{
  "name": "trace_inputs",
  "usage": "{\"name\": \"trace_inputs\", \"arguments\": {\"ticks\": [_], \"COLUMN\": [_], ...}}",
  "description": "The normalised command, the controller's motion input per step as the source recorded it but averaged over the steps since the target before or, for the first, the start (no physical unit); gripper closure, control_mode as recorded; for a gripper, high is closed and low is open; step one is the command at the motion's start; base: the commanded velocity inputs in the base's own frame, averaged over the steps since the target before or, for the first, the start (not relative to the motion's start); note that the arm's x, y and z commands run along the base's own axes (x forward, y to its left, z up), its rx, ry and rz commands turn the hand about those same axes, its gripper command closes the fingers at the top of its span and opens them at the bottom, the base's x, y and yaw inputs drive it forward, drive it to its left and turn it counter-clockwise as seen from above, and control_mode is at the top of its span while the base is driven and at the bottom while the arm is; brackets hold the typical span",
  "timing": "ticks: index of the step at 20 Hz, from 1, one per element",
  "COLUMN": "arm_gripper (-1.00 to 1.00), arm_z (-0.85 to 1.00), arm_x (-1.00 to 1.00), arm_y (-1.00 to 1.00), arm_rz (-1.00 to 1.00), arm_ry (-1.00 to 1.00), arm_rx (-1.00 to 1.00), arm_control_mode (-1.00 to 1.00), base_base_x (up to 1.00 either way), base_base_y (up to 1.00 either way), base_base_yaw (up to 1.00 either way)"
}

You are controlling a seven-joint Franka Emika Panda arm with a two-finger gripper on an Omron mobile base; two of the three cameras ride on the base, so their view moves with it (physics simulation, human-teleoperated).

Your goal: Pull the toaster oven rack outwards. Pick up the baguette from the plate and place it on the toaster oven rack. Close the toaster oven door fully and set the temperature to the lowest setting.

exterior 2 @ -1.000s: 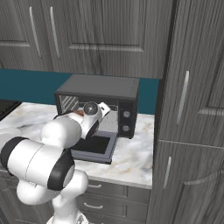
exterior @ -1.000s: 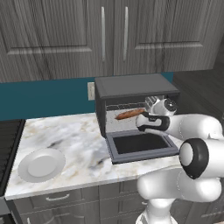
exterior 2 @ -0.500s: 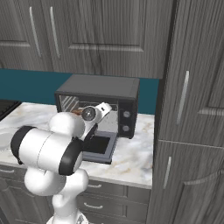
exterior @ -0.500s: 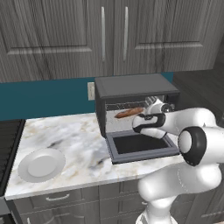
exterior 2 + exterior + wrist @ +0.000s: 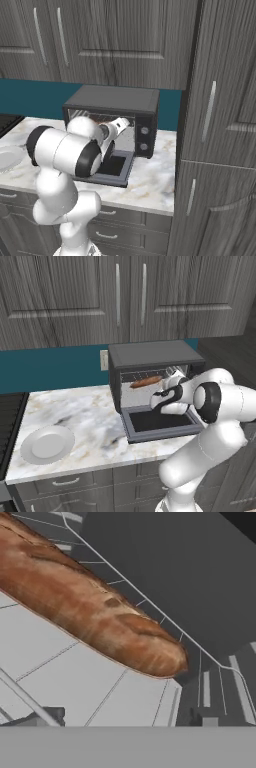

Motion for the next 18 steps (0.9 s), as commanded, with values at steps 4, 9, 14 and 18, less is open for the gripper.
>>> {"name": "trace_inputs", "arguments": {"ticks": [4, 9, 14, 18], "arm_gripper": [-1.00, -1.00, -1.00, -1.00], "arm_z": [0.12, 0.80, 0.96, 1.00], "arm_x": [0.07, -0.15, -0.58, -0.82], "arm_y": [0.00, 0.00, 0.00, 0.00], "arm_rz": [-0.06, -0.10, -0.18, -0.21], "arm_ry": [0.01, 0.00, 0.11, 0.22], "arm_rx": [0.00, 0.00, 0.00, 0.02], "arm_control_mode": [-1.00, -1.00, -1.00, -1.00], "base_base_x": [0.00, 0.00, 0.00, 0.00], "base_base_y": [0.00, 0.00, 0.00, 0.00], "base_base_yaw": [0.00, 0.00, 0.00, 0.00]}}
